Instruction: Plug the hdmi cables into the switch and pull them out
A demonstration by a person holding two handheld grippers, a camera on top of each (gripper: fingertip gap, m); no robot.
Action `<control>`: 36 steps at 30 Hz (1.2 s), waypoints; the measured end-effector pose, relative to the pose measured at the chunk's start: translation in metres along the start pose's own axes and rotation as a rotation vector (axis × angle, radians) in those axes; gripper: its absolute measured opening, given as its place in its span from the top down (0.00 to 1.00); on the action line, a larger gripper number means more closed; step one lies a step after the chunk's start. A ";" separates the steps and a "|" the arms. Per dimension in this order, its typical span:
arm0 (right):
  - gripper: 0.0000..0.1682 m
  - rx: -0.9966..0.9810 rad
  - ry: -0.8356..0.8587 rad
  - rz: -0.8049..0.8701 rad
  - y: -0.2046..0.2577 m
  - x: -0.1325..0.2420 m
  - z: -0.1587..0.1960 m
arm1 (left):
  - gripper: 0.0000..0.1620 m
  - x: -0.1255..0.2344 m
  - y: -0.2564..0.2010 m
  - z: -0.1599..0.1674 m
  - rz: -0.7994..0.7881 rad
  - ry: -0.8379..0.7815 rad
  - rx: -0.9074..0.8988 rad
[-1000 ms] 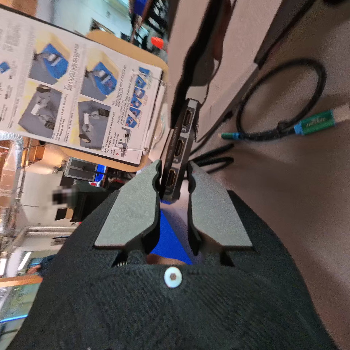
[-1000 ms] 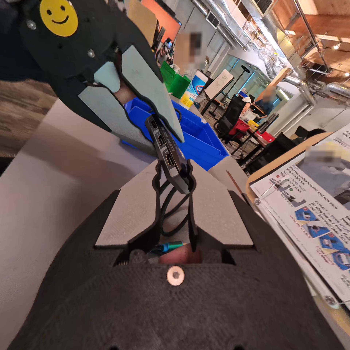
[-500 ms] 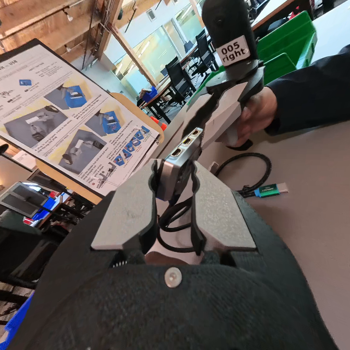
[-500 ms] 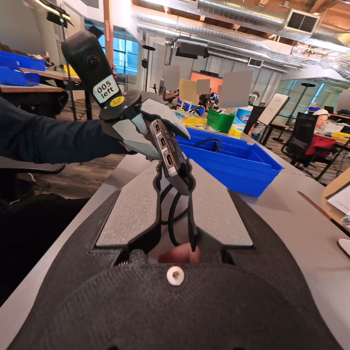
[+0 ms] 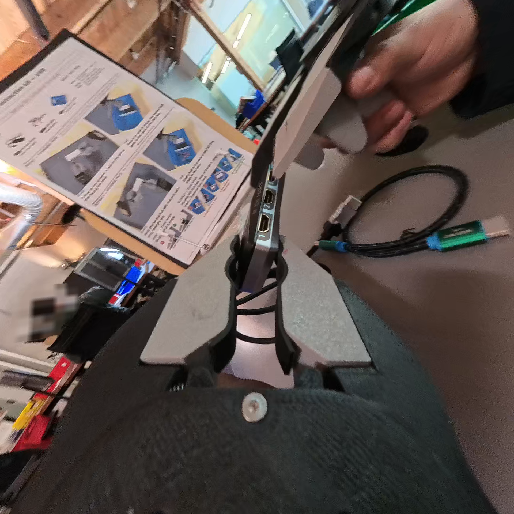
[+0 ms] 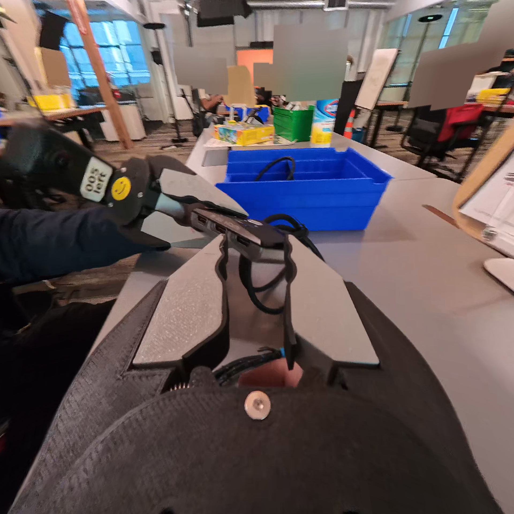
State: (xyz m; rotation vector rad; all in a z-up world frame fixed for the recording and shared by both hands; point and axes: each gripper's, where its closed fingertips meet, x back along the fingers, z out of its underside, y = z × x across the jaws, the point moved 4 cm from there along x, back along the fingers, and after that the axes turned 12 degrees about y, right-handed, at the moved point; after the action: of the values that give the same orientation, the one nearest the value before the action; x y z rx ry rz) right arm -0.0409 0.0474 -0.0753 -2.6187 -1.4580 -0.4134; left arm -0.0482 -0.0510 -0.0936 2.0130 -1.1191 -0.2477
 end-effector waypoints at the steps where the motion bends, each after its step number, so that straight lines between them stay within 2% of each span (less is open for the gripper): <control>1: 0.78 0.003 0.018 0.049 -0.006 0.003 0.001 | 0.85 -0.002 0.003 0.003 -0.034 0.003 0.014; 4: 0.79 -0.005 0.136 0.200 -0.023 0.007 0.010 | 0.86 -0.010 0.014 0.017 -0.138 0.038 0.049; 8: 0.80 -0.060 0.346 0.183 -0.020 -0.002 0.033 | 0.86 -0.021 0.025 0.033 -0.267 0.119 0.024; 11: 0.81 -0.077 0.511 0.240 -0.022 -0.012 0.055 | 0.87 -0.027 0.027 0.041 -0.340 0.195 -0.082; 14: 0.73 -0.098 0.610 0.321 -0.028 -0.018 0.071 | 0.87 -0.028 0.024 0.047 -0.377 0.244 -0.174; 17: 0.67 -0.147 0.657 0.319 -0.025 -0.026 0.081 | 0.87 -0.026 0.023 0.047 -0.363 0.232 -0.148; 23: 0.82 -0.172 0.747 0.366 -0.031 -0.031 0.101 | 0.87 -0.023 0.020 0.049 -0.349 0.220 -0.108; 26: 0.84 -0.164 0.732 0.337 -0.031 -0.035 0.103 | 0.86 -0.025 0.016 0.048 -0.336 0.219 -0.116; 29: 0.89 -0.039 0.725 0.347 -0.032 -0.036 0.100 | 0.86 -0.025 0.013 0.048 -0.311 0.203 -0.104; 36: 0.93 0.478 0.720 0.512 -0.026 -0.024 0.075 | 0.84 -0.027 0.004 0.052 -0.214 0.214 -0.077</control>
State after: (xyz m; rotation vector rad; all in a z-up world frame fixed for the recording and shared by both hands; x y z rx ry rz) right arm -0.0611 0.0592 -0.1544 -2.0173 -0.5470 -0.7258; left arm -0.0932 -0.0598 -0.1307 2.0369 -0.7519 -0.1764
